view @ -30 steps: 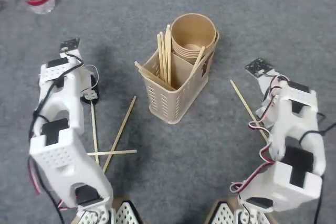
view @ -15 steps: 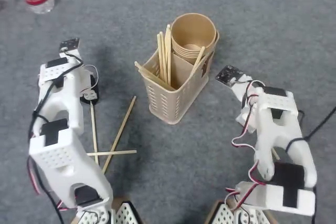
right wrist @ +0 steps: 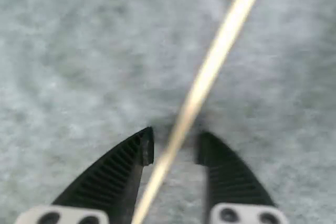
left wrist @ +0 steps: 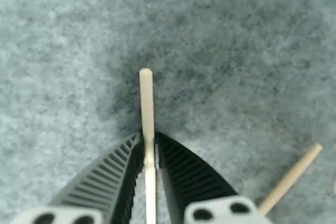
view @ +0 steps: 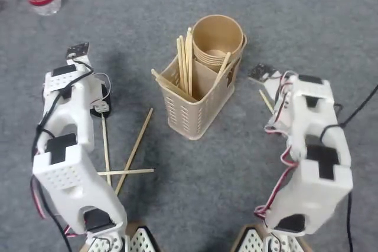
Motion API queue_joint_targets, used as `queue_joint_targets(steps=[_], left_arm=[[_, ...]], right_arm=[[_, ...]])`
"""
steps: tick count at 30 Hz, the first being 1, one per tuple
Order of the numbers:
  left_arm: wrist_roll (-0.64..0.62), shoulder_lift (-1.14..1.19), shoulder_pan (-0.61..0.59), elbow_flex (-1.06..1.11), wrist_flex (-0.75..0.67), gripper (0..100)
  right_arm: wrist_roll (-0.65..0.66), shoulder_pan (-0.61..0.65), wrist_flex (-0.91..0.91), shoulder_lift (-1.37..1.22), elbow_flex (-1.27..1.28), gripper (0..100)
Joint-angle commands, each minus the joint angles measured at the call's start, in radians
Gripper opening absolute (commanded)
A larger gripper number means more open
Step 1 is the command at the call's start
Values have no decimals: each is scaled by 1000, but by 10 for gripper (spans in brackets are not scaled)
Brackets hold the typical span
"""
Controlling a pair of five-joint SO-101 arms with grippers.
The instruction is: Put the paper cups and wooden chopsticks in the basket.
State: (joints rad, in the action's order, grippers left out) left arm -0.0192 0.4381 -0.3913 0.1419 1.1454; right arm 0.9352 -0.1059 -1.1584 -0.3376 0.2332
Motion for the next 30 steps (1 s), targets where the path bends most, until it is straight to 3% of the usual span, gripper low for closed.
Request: queue_joint_targets(steps=[1, 4, 8, 13, 18, 24, 30], left_arm=[[-6, -14, 3, 2, 0, 12], [-5, -15, 5, -19, -8, 11], [-9, -38, 2, -122, 60, 11], [-14, -184, 5, -318, 233, 10], [-14, -344, 29, -526, 393, 10], [-14, -454, 64, -725, 537, 10], [-95, -532, 112, -938, 557, 10]], right_arm=[[6, 1, -64, -45, -52, 28], [89, -7, -74, -36, -49, 9], [95, -71, -76, 71, -54, 6], [94, -105, -206, 409, -86, 6], [86, -58, -314, 785, -118, 6], [-127, 68, -311, 1055, -120, 6], [-381, 329, -174, 1130, -123, 6]])
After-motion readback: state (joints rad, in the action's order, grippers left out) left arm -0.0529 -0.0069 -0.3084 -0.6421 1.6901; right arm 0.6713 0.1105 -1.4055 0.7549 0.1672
